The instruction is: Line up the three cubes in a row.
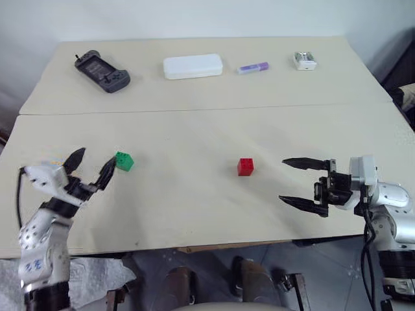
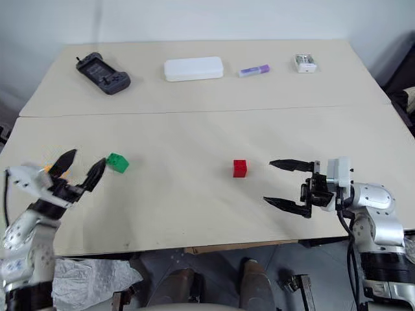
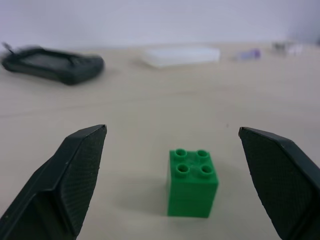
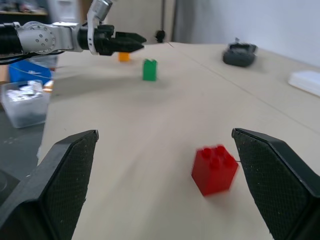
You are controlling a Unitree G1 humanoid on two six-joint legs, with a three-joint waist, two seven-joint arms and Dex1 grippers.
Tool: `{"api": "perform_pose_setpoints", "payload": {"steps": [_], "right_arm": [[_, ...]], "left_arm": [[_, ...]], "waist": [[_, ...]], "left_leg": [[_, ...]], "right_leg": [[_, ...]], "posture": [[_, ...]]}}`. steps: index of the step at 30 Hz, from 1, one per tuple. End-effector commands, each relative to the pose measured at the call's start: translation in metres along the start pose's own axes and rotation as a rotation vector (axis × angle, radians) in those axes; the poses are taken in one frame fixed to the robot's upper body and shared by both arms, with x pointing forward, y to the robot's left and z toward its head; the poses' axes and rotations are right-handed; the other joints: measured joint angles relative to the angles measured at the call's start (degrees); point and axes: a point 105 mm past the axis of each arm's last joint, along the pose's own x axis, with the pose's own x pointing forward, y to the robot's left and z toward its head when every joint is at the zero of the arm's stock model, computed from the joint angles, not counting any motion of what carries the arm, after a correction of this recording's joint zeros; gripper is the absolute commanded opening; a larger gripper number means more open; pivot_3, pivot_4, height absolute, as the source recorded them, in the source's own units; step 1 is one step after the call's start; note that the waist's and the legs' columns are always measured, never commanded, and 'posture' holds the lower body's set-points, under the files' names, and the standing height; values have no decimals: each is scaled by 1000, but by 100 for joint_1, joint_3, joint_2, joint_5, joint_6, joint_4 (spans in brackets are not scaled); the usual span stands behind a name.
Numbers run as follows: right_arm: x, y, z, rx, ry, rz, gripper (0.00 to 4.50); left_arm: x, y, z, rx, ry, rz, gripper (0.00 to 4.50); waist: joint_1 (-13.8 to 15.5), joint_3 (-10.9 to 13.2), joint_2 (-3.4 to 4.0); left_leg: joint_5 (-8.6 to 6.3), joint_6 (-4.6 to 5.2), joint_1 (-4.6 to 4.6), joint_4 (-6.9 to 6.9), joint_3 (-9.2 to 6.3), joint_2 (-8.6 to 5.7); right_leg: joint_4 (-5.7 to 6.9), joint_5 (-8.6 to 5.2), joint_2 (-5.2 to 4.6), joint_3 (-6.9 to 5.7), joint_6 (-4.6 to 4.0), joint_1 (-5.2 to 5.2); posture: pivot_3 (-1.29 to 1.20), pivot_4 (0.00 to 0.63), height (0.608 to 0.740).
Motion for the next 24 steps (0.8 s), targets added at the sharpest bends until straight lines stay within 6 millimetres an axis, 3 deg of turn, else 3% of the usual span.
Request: {"api": "perform_pose_setpoints", "payload": {"steps": [1, 4, 7, 13, 15, 19, 22, 24], "right_arm": [[2, 3, 12, -50, -13, -11, 4480], [3, 4, 13, -52, -14, -22, 4480], [5, 3, 13, -56, -18, -33, 4500], [4, 5, 11, -53, -15, -40, 4500], [0, 7, 11, -38, -9, -51, 4500], [-10, 13, 7, -12, 24, -74, 4500], [-15, 17, 8, -6, 41, -91, 4500], [-26, 22, 7, 8, 68, -125, 4500]], "left_arm": [[10, -1, -8, 18, 52, -35, 4500], [10, -7, -16, 59, 101, -54, 4500], [7, -10, -21, 52, 109, -38, 3907], [8, -18, -20, 67, 107, -80, 2021], [13, -31, -14, 142, 99, -260, 1467], [29, -46, 21, 108, 5, -609, 1464], [38, -57, 31, 144, 18, -794, 1464], [53, -77, 33, 231, 46, -998, 1464]], "waist": [[-19, 1, -1], [-22, 1, -2], [-19, 2, -3], [19, 1, -3], [63, 2, -3], [145, 2, -4], [115, 0, 0], [123, 0, 1]], "left_leg": [[0, 0, -2, -1, 0, 1], [0, 0, -4, 1, 0, 2], [0, 0, -2, 4, 0, 3], [0, -1, -1, 12, -3, 6], [0, -1, -1, 11, -4, 6], [0, -2, -7, 20, -5, 5], [0, -1, -10, 21, -6, -2], [-1, 3, -4, 14, 0, -8]], "right_leg": [[0, 0, 1, -2, 0, -1], [-2, 0, 2, -4, 0, -1], [-2, 0, 0, -2, 0, 2], [2, 0, -6, -1, 1, 5], [2, 0, -6, -1, 0, 4], [3, 0, -4, -9, 0, 4], [3, 1, -8, -10, 2, 5], [2, 2, -8, -6, 3, 6]], "posture": [[0, 150, 740], [0, 150, 740], [0, 150, 740], [0, 150, 740], [0, 150, 740], [0, 150, 740], [0, 150, 740], [0, 150, 740]]}}
